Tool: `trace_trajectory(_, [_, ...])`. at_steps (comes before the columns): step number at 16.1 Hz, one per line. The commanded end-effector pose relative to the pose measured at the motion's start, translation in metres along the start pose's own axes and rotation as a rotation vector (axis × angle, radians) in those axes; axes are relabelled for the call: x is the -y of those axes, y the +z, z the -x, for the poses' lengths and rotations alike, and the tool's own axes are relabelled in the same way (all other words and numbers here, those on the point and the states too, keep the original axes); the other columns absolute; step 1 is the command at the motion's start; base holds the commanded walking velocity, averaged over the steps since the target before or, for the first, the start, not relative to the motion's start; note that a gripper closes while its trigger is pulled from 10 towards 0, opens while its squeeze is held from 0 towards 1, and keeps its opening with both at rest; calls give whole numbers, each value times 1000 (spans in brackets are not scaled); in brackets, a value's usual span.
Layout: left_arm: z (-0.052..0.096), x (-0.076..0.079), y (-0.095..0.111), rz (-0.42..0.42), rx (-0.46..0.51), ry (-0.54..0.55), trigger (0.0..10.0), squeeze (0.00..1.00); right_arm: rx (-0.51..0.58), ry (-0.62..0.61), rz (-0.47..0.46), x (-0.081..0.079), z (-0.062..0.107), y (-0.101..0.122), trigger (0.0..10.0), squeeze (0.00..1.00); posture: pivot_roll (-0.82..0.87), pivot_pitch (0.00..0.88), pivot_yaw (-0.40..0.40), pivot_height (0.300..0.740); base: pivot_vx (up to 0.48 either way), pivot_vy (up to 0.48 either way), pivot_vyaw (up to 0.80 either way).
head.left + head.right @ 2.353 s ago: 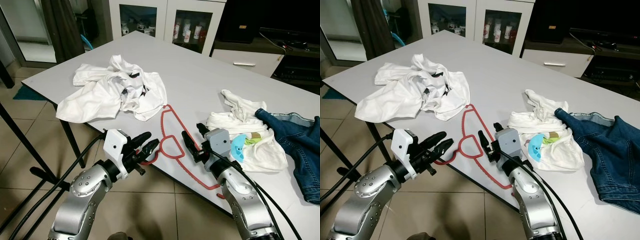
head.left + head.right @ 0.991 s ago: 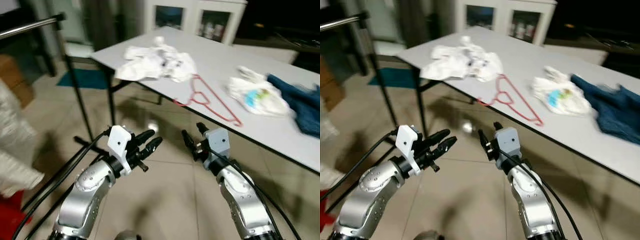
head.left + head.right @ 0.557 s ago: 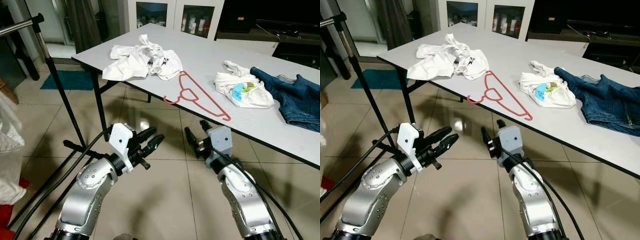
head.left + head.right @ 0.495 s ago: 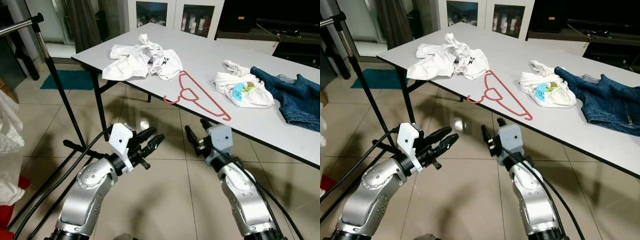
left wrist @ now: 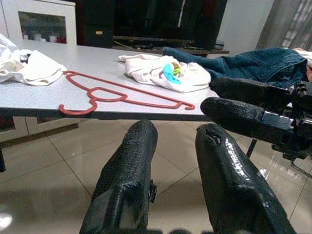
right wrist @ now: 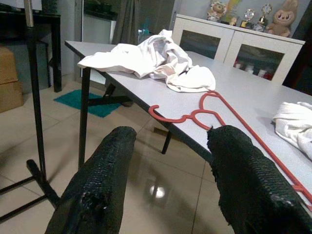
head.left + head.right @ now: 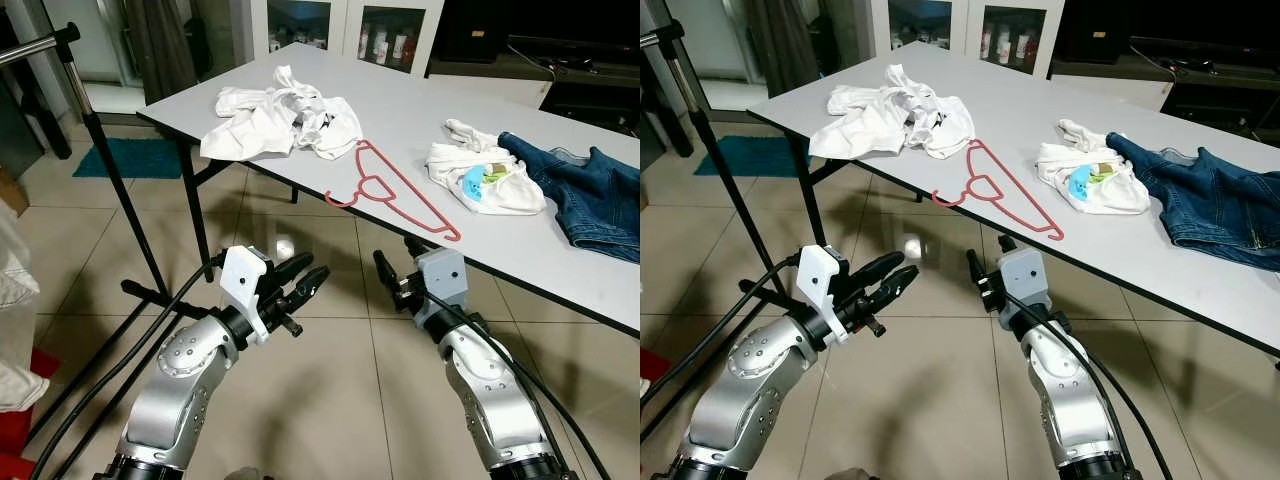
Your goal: Hang hanger
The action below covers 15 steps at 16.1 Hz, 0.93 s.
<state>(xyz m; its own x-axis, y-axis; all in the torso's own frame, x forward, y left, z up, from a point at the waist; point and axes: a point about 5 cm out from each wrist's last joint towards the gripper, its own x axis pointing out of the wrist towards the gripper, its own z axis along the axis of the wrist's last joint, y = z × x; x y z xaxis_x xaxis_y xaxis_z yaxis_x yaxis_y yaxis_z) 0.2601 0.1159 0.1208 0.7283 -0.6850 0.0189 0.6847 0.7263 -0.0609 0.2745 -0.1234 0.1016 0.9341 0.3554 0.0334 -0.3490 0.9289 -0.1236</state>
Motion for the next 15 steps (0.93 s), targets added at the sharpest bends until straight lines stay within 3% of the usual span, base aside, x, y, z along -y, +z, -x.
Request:
trace_trajectory(1, [-2,0,4,-15,13,-1,10000,0,19,-15,10,5,-1,3,10000,0,87,0,-47,723,0,0,0])
trace_trajectory(15, [-3,1,5,-16,28,8,10000,0,34,0,21,3,-4,5,10000,0,98,0,-57,723,0,0,0])
